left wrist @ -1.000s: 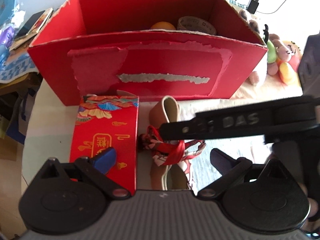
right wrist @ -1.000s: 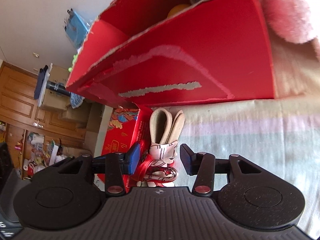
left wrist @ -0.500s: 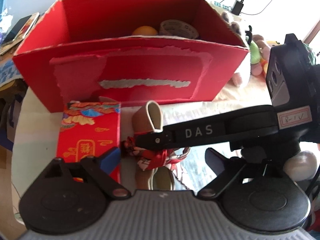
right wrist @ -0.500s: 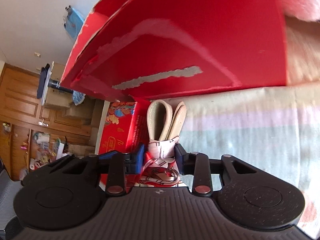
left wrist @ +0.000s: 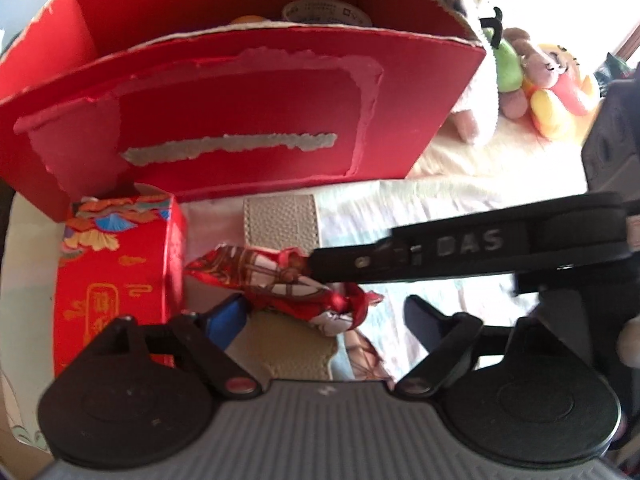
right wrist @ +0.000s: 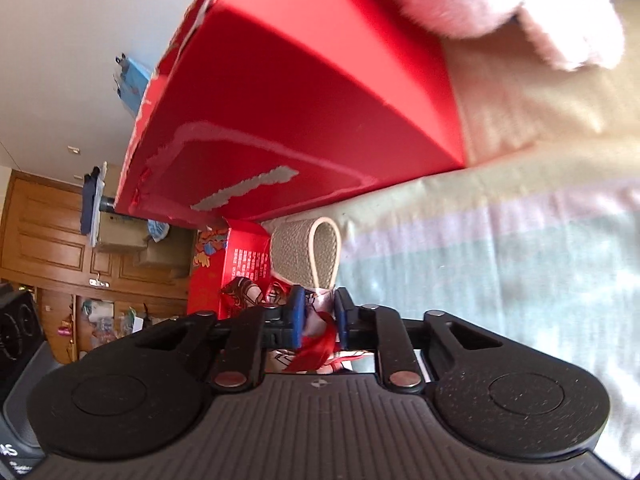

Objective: Organize objects
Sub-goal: 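Close the right gripper on the slipper and lift it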

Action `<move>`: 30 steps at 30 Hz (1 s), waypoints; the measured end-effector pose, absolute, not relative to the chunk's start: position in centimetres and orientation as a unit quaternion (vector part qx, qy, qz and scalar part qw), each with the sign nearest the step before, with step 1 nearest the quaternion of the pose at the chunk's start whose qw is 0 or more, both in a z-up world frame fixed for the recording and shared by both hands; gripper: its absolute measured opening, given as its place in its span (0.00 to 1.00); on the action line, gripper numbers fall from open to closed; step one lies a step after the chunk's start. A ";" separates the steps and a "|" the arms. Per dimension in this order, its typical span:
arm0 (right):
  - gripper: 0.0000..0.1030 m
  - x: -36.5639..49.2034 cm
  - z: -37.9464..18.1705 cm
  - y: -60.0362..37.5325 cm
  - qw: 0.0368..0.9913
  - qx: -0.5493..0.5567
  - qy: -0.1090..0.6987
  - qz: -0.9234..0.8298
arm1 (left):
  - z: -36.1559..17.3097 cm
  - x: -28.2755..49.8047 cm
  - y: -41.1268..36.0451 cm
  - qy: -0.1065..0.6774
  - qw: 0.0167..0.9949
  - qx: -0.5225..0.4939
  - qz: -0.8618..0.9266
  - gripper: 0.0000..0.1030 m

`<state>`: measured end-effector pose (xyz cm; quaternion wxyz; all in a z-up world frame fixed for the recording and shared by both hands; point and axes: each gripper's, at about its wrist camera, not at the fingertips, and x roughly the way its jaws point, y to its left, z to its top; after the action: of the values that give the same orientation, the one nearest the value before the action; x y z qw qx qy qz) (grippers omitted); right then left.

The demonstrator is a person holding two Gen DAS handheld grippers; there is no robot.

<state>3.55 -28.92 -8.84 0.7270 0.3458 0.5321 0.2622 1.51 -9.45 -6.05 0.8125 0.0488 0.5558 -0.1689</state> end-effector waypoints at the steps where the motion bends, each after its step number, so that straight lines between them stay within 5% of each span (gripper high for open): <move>1: 0.13 3.6 -8.8 -29.1 0.730 0.342 0.531 0.261 | -6.2 1.5 -9.7 0.556 0.813 0.056 -0.166 0.82; 10: 0.25 3.7 -8.5 -28.0 0.733 0.317 0.527 0.290 | -7.6 1.2 -9.6 0.566 0.809 0.067 -0.145 0.79; 22: 0.31 4.9 -9.1 -25.1 0.728 0.300 0.529 0.317 | -7.5 1.2 -9.1 0.548 0.823 0.070 -0.131 0.60; 30: 0.32 4.8 -9.8 -25.5 0.714 0.318 0.529 0.329 | -7.3 1.3 -9.4 0.540 0.828 0.086 -0.124 0.59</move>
<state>4.82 -25.45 -9.76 0.7145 0.3183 0.5291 0.3290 1.25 -9.36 -7.28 0.8280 0.0856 0.5402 -0.1239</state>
